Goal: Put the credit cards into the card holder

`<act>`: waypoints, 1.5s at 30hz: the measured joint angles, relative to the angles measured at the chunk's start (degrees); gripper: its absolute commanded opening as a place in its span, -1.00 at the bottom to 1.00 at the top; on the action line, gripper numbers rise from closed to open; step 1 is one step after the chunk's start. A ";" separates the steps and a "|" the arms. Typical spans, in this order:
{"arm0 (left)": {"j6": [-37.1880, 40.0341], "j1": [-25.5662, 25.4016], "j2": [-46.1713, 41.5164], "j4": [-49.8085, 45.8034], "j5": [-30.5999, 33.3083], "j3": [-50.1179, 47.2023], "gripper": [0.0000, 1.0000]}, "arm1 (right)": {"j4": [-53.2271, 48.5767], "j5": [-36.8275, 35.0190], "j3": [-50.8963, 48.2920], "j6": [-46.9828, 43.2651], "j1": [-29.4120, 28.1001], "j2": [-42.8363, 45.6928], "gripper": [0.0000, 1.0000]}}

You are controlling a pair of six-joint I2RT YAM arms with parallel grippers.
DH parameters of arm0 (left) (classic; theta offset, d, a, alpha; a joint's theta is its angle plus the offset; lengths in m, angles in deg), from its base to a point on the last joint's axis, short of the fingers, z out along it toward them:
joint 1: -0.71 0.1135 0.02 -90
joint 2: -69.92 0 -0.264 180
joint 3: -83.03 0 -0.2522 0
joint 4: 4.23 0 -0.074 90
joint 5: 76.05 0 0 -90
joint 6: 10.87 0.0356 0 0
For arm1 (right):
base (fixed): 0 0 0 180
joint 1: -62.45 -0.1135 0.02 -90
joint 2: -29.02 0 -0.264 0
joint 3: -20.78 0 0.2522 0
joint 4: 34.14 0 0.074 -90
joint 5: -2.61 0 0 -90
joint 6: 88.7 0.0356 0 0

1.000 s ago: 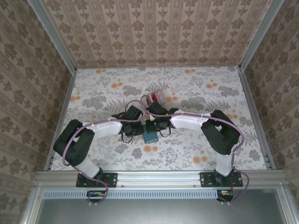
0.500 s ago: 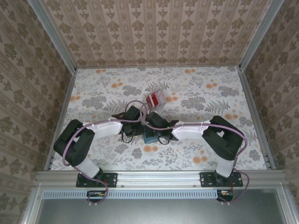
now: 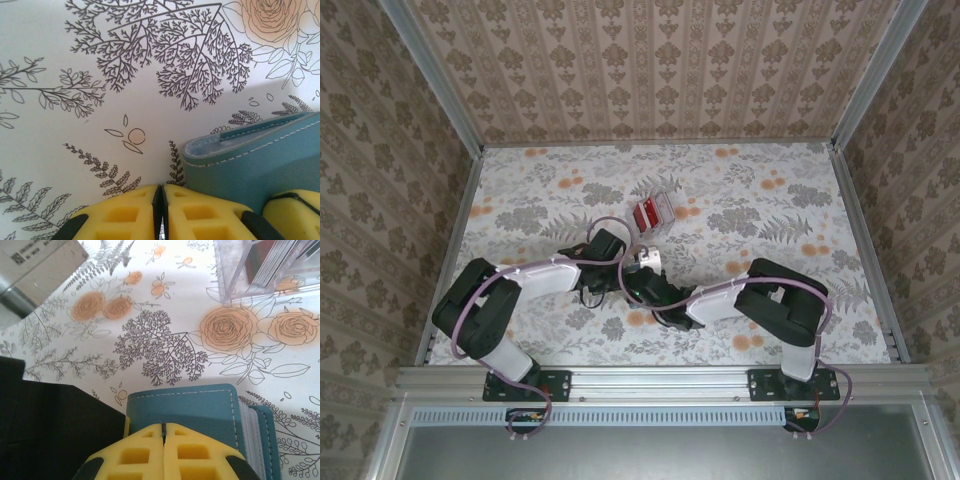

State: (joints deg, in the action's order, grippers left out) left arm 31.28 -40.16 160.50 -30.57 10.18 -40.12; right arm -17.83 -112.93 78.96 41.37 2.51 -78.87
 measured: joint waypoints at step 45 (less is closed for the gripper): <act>15.15 25.18 -29.83 -1.75 -0.92 -3.08 -0.03 | -42.42 -5.22 8.07 -6.97 1.81 18.78 0.15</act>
State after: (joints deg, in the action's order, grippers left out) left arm 46.43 -14.98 130.67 -32.31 9.26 -43.20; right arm -60.26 -118.15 87.03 34.40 4.33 -60.10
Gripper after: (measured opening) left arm 0.476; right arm 0.557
